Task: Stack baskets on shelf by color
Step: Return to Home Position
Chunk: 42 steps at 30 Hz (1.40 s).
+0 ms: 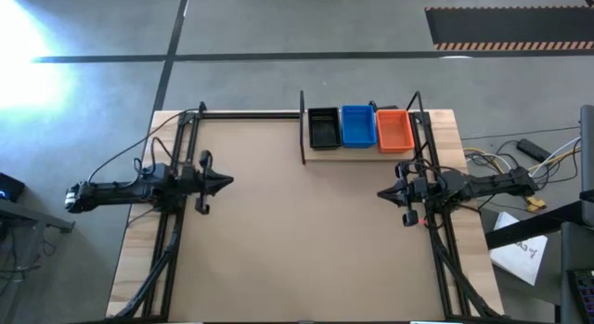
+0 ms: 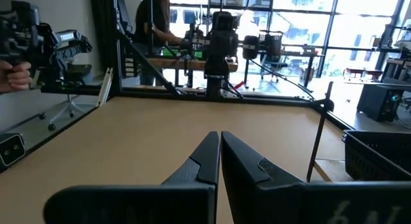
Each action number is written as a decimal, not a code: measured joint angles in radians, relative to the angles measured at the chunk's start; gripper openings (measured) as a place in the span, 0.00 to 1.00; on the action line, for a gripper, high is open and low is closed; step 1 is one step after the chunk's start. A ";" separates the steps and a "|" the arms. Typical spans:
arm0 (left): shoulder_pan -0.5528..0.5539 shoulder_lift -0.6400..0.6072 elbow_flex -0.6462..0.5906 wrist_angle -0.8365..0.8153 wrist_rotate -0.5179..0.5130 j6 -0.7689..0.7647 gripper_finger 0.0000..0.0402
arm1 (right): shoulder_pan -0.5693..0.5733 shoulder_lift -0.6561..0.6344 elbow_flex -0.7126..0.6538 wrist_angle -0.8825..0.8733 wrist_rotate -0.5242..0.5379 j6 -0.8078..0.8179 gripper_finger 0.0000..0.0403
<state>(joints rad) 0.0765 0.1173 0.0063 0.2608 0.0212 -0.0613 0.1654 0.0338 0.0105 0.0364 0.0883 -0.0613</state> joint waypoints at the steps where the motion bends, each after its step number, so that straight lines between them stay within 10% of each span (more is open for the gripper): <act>1: 0.000 0.000 0.000 -0.019 0.000 0.013 0.00 | 0.000 0.000 0.000 0.000 0.000 -0.001 0.02; 42: 0.000 -0.062 -0.002 -0.240 0.010 0.005 0.00 | 0.000 0.000 0.000 -0.001 0.000 0.000 0.02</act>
<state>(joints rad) 0.0765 0.0553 0.0040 0.0204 0.0307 -0.0568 0.1655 0.0341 0.0101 0.0352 0.0887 -0.0613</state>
